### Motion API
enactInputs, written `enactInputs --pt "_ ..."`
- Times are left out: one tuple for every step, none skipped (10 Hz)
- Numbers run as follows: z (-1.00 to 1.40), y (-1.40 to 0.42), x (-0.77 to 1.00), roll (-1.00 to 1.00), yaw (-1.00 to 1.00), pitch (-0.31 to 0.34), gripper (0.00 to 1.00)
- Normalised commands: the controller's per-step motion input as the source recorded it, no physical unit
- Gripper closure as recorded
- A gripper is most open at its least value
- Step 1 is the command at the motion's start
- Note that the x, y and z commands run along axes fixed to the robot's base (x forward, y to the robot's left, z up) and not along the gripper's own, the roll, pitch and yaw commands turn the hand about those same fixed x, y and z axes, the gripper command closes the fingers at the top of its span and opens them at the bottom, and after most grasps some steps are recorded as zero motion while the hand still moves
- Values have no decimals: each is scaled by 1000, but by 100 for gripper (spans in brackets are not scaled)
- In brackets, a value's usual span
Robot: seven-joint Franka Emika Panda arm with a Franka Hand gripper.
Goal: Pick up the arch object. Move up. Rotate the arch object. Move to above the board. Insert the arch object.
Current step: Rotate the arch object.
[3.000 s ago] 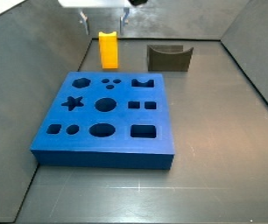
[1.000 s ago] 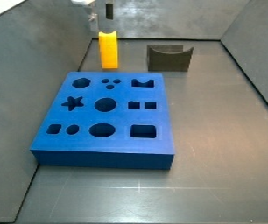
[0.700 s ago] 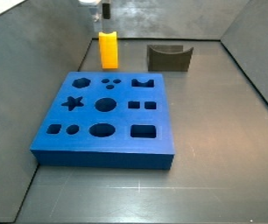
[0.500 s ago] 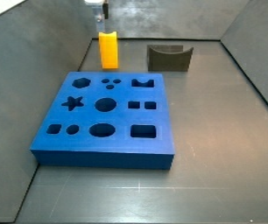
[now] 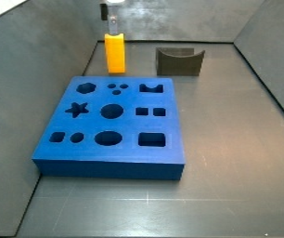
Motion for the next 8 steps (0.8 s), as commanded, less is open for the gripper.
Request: enactInputs --pt "-40 -2 40 1 1000 -8 0" --pt "-39 -2 40 2 1000 -8 0" --pt "-39 -2 40 2 1000 -9 0" --pt "-39 -2 40 2 1000 -9 0" --pt "-39 -2 40 2 1000 -10 0" --pt "-39 -2 40 2 1000 -11 0" --pt "-39 -2 40 2 1000 -11 0" --pt "-39 -2 40 3 1000 -13 0"
